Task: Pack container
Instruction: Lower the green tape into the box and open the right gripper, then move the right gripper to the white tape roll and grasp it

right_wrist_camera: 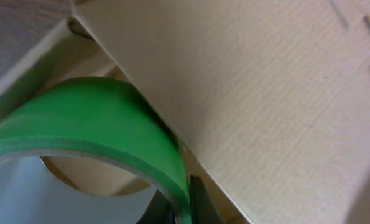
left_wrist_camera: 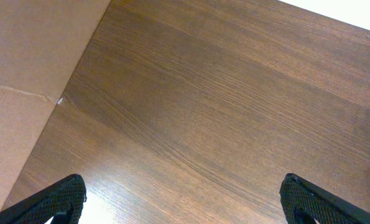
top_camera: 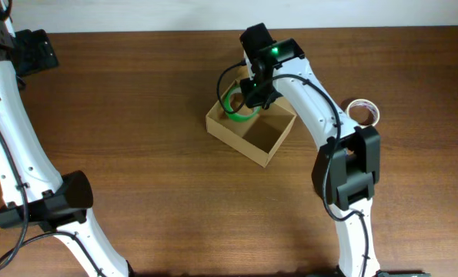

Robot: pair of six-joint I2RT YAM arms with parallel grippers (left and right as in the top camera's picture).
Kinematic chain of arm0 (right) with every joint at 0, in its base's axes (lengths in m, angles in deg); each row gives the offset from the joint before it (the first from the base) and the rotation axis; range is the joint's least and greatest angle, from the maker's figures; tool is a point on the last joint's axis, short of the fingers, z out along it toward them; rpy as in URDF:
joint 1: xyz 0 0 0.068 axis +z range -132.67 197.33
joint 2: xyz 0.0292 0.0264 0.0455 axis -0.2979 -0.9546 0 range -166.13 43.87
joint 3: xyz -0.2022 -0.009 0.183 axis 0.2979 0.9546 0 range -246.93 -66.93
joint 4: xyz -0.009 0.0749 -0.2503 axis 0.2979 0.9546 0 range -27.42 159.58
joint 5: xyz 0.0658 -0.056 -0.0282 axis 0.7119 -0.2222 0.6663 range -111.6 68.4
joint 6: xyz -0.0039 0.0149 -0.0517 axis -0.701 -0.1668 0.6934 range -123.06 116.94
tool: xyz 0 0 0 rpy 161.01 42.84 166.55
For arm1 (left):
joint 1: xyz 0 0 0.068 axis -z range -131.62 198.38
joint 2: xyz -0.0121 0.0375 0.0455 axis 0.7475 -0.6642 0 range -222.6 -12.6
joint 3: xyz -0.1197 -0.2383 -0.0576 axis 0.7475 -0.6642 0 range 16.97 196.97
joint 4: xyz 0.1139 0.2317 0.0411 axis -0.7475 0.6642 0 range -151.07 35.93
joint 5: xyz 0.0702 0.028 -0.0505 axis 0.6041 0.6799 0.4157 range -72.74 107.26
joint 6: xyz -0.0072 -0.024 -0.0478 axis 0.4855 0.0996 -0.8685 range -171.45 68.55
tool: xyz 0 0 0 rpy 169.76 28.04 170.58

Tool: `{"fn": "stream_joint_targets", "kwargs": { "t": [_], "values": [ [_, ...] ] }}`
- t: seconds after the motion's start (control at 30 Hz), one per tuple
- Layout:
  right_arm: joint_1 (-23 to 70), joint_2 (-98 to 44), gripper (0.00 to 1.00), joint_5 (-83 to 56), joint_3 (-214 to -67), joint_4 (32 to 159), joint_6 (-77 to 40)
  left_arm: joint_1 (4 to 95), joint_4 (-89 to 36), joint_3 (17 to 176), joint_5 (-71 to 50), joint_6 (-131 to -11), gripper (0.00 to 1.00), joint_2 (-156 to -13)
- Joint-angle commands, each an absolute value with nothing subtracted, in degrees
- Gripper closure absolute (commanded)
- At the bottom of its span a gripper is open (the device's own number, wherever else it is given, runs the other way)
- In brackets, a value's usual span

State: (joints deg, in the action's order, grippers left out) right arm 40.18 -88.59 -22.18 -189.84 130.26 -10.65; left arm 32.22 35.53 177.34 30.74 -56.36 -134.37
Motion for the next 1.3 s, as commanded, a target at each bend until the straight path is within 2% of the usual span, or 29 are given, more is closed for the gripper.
{"fn": "stream_joint_targets", "kwargs": {
  "t": [0.0,1.2,1.27],
  "values": [
    [40.56,-89.64,0.96,-22.26,-189.60,130.48,-11.44,31.97,35.60,177.13,30.13,-55.66,0.00,-134.83],
    [40.40,-93.90,0.96,-25.30,-189.58,130.79,-11.44,31.97,35.60,177.13,30.13,-55.68,0.00,-134.83],
    [40.40,-93.88,0.85,-25.24,-189.60,130.99,-11.46,31.97,35.60,177.13,30.13,-55.68,0.00,-134.83]
  ]
}}
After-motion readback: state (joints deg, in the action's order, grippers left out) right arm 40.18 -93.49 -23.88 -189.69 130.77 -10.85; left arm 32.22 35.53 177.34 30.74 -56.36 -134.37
